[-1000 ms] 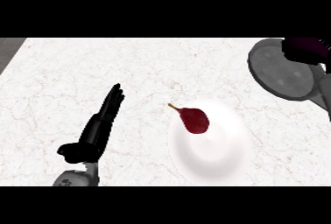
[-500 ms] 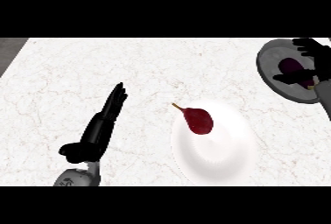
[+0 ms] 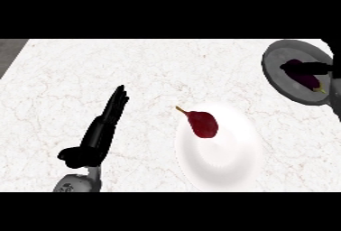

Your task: Pick the eggplant from the plate and place it in the pan

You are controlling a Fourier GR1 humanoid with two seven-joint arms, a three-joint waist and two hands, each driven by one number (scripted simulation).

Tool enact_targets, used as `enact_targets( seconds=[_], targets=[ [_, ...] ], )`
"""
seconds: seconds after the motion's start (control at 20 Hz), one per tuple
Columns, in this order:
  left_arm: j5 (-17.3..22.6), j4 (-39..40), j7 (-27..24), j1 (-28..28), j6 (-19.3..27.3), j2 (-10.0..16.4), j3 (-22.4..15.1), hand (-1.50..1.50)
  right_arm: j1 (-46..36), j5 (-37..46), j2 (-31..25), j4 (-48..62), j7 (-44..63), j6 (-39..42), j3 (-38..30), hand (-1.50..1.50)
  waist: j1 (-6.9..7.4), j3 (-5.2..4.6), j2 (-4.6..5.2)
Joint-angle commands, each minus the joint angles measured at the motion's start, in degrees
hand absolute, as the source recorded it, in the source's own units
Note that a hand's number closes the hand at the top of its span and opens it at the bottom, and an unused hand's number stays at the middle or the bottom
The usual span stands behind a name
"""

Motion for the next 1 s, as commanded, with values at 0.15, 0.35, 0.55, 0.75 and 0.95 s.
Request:
enact_targets(
  seconds=[0.15,0.35,0.55,0.75,0.95],
  targets=[
    [0.53,-2.04,2.83,0.32,0.56,0.4,1.05,0.0,2.2,-7.72,-5.66,2.17,-5.27,10.8,-6.82,-1.5,-1.46,-0.07,-0.73],
    [0.19,-0.25,1.29,0.43,1.07,0.01,1.58,0.0,4.74,-10.28,-8.74,3.8,-7.63,23.15,-8.16,-1.5,-2.59,-0.12,-1.01],
    [0.28,1.35,0.36,0.13,0.71,-0.32,1.72,0.0,8.52,-10.28,-10.67,3.89,-11.3,32.38,-6.95,-1.5,-3.06,-0.18,-1.22],
    [-0.27,-2.39,3.58,1.31,0.83,1.31,2.02,0.0,13.35,-11.54,-12.65,3.11,-16.79,38.09,-7.2,-1.5,-3.03,-0.16,-1.38],
    [-0.72,-2.62,0.99,4.34,0.81,-0.4,0.24,0.0,15.38,-10.55,-12.16,1.39,-19.55,38.09,-4.71,-1.5,-3.02,-0.2,-1.48]
  ],
)
